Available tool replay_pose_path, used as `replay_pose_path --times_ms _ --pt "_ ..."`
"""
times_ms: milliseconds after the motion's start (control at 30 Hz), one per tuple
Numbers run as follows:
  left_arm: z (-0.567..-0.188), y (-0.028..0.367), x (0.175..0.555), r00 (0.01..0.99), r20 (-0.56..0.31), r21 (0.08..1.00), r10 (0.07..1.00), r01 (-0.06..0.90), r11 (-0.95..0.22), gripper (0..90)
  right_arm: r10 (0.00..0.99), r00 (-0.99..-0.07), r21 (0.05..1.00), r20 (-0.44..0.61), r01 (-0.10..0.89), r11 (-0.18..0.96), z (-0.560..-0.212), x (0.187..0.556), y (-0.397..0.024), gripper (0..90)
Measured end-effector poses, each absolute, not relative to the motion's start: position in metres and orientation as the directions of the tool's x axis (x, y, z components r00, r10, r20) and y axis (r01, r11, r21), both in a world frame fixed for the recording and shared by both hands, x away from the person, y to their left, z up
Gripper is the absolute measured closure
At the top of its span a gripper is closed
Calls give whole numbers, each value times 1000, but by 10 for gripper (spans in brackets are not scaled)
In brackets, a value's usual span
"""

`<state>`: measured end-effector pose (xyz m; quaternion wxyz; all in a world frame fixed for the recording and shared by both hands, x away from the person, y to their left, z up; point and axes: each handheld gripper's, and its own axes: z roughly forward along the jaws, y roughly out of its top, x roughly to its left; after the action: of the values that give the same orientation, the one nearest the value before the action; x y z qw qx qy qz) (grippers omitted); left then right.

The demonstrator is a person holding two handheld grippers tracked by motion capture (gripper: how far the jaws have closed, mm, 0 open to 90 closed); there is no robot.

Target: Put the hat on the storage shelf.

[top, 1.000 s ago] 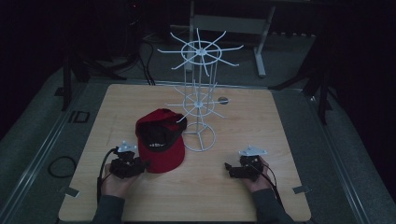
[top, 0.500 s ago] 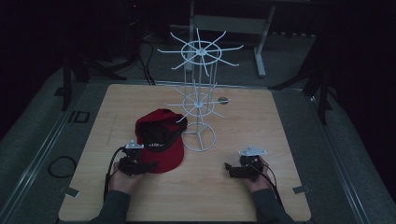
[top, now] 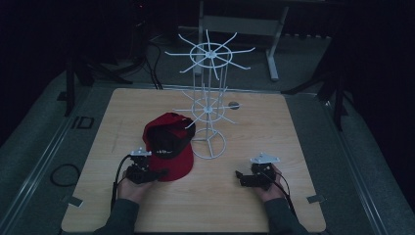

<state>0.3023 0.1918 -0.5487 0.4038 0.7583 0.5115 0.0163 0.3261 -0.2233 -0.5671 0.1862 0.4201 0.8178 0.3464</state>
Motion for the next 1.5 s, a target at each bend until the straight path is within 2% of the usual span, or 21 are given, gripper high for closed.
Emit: replay_pose_path --times_ms 200,400,733,1500 --pt "-545 195 299 482 -370 644 794 749 -155 760 816 -578 723 -13 558 407 -567 326 -223 147" --pt "-538 202 295 472 -373 678 798 726 -112 846 816 -578 723 -14 557 408 -567 326 -223 147" --pt "-535 210 294 432 -342 706 835 704 -75 854 816 -577 723 -13 559 407 -567 326 -223 147" --pt "-518 228 288 383 -335 753 861 658 1 852 816 -577 723 -13 559 406 -567 326 -223 147"
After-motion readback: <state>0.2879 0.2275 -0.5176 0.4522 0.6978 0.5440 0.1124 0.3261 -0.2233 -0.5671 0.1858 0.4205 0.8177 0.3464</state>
